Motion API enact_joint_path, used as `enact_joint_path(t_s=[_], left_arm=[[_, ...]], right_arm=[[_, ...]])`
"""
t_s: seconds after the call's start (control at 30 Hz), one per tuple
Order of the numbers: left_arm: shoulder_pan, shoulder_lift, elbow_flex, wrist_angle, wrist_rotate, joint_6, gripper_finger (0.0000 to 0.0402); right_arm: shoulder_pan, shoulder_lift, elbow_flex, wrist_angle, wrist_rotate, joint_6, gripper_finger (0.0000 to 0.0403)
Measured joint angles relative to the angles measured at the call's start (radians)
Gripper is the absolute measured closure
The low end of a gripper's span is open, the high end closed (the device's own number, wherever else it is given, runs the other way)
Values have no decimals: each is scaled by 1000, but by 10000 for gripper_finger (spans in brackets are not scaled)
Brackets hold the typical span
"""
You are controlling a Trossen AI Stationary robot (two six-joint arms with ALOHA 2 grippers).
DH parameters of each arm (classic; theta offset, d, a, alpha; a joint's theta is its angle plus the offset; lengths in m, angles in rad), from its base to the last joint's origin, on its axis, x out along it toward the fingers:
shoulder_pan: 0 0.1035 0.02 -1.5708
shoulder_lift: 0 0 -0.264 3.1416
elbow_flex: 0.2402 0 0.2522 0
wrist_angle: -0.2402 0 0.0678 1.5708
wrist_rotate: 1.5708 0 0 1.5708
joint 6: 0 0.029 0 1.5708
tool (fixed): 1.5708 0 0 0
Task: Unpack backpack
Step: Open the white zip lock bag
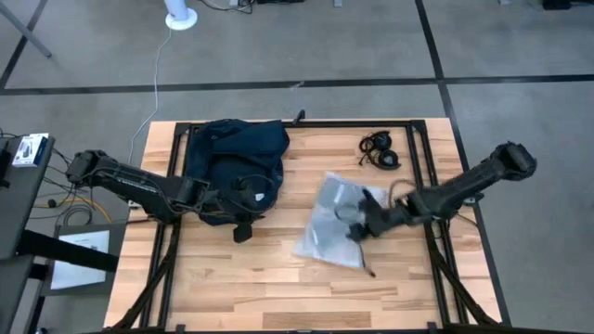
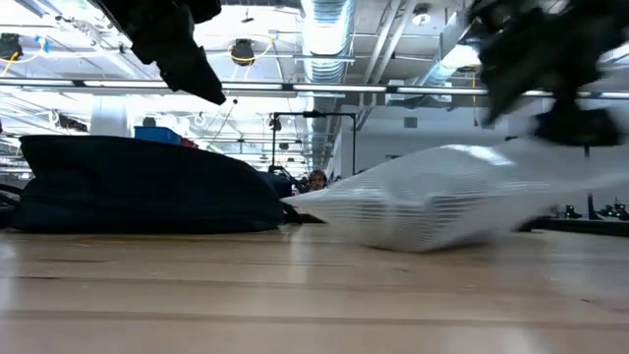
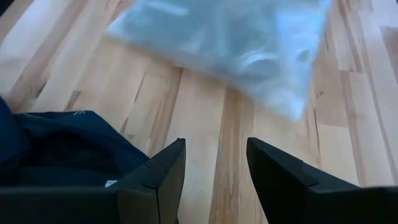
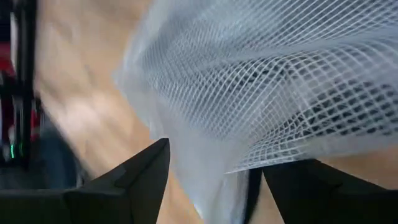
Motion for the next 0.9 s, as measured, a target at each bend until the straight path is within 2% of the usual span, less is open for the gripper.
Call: enact_joint_path(t_s=[0.07,0.13,0.23,0.33,0.43,0.57,0.73,0.8,0.9], left_arm=[[6,1,0,-6,0,0,244],[9,1,0,-6,0,-11,244],[9,1,0,-14,0,-45,244],[9,1,0,-19,0,-67,244],[9,1,0,-17,0,-85,244],[9,1,0,-14,0,-93,244],[9,1,0,-11,0,-135,244],[8,1,0,-13,0,-154,244],[7,1,0,-16,0,-162,244]], right_arm=[[-87,10,-1,110,-25,-71,164],[-144,32,1,259,-105,-111,164],[-167,73,4,428,-226,-163,164],[-171,134,39,554,-240,-242,164],[-179,195,105,590,-282,-382,164],[-176,210,202,451,-373,-618,164],[-178,176,311,39,-358,-855,164],[-178,161,347,-140,-292,-974,164],[-177,158,363,-326,-69,-1160,164]])
